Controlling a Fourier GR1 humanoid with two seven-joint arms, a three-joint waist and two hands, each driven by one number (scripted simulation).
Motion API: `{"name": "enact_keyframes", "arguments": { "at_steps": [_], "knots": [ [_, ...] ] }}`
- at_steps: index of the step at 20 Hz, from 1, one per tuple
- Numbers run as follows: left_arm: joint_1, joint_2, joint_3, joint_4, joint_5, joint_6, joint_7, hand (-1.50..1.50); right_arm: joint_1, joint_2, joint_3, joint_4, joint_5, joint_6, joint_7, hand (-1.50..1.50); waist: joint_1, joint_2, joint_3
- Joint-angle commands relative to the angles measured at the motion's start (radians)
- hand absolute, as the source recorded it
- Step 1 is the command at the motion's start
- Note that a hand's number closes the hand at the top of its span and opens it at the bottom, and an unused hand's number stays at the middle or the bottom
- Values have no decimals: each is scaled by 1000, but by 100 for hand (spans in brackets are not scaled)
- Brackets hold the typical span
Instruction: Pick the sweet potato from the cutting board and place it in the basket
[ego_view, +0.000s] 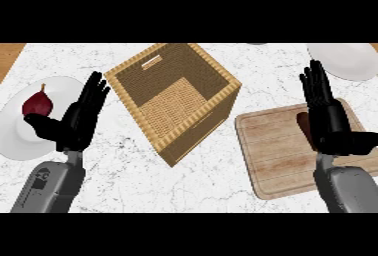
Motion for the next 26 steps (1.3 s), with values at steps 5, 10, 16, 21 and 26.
{"name": "enact_keyframes", "arguments": {
  "at_steps": [5, 10, 16, 21, 26],
  "knots": [
    [-39, 172, -40, -53, -171, -18, -24, 0, -65, -173, 313, 112, 180, 328, 111, 150, 90, -17, -2],
    [-29, 204, -60, -76, -211, -21, 9, 0, 20, 44, 491, 156, 221, 273, 86, 150, 48, -26, 1],
    [46, 210, -56, -114, -226, -12, 5, 0, -52, 28, 604, 106, 606, 14, 158, -150, 17, -36, -2],
    [40, 217, -52, -124, -226, -11, 27, 0, -277, -87, 642, 89, 882, 108, 469, -150, 13, -54, -9],
    [32, 210, -55, -122, -237, -1, 28, 0, -448, -159, 748, 116, 957, 509, 652, -150, 24, -53, -12]
  ]
}}
